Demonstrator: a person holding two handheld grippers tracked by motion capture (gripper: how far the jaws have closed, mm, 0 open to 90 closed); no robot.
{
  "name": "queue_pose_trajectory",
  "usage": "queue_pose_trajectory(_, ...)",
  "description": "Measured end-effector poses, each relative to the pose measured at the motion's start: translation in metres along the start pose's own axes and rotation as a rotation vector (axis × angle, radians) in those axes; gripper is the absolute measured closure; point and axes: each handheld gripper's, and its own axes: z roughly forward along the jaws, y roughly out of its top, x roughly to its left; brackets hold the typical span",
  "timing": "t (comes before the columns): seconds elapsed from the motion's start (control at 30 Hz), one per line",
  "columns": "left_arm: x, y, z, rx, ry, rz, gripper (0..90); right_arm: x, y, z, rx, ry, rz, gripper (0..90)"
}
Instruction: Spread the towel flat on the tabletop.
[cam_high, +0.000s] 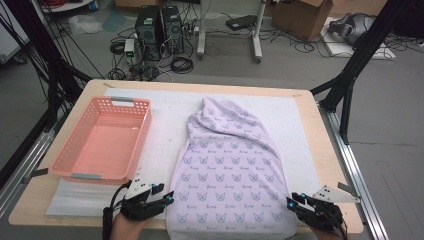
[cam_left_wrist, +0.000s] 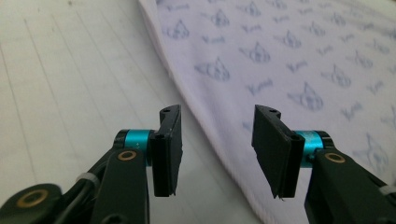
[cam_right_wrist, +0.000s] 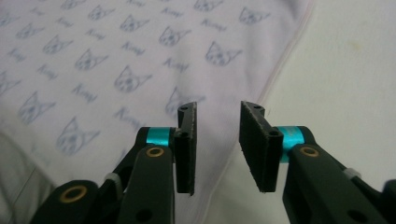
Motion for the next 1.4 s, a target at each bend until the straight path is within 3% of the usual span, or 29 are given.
queue_pose_trajectory(0.2, 0.014, 0.018, 0.029, 0.028, 0.007, -0.010, 48.7, -0.008, 0.014, 0.026, 0.010, -0.056, 0.007, 57.8)
queue_pose_trajectory(0.27, 0.017, 0.020, 0.041, 0.059, 0.012, -0.017, 48.0, -0.012, 0.017, 0.035, 0.030, -0.065, 0.014, 58.5)
queue_pose_trajectory(0.3, 0.017, 0.019, 0.046, 0.079, 0.022, -0.018, 48.7, -0.013, 0.017, 0.040, 0.047, -0.071, 0.013, 63.0)
queue_pose_trajectory(0.33, 0.016, 0.021, 0.046, 0.076, 0.048, -0.012, 52.6, -0.013, 0.017, 0.043, 0.058, -0.074, 0.014, 66.3)
queue_pose_trajectory(0.4, 0.014, 0.020, 0.044, 0.086, 0.089, 0.015, 67.5, -0.014, 0.017, 0.042, 0.055, -0.058, 0.020, 83.8)
queue_pose_trajectory(0.43, 0.015, 0.019, 0.043, 0.086, 0.068, 0.004, 85.0, -0.014, 0.016, 0.041, 0.056, -0.050, 0.023, 84.8)
queue_pose_trajectory(0.57, 0.012, 0.014, 0.033, 0.095, 0.049, -0.021, 87.7, -0.014, 0.012, 0.032, 0.076, -0.037, 0.028, 86.1)
queue_pose_trajectory(0.73, 0.005, 0.002, 0.017, 0.102, 0.013, -0.032, 87.7, -0.011, 0.000, 0.015, 0.092, -0.009, 0.028, 86.2)
queue_pose_trajectory(0.97, -0.006, -0.012, -0.002, 0.108, -0.020, -0.007, 86.7, 0.000, -0.013, -0.002, 0.117, 0.018, 0.004, 86.1)
queue_pose_trajectory(1.07, -0.004, -0.009, -0.001, 0.080, -0.018, 0.011, 72.4, 0.003, -0.012, -0.006, 0.098, 0.027, 0.002, 79.7)
queue_pose_trajectory(1.13, -0.001, -0.004, 0.003, 0.048, -0.016, 0.011, 63.8, 0.001, -0.008, -0.005, 0.058, 0.018, 0.012, 69.2)
queue_pose_trajectory(1.27, 0.006, 0.005, 0.010, -0.010, -0.024, -0.008, 55.0, -0.006, 0.005, 0.005, 0.002, -0.002, 0.026, 65.1)
queue_pose_trajectory(1.4, 0.012, 0.009, 0.018, -0.017, -0.035, -0.009, 52.5, -0.014, 0.017, 0.025, 0.005, -0.050, 0.014, 63.4)
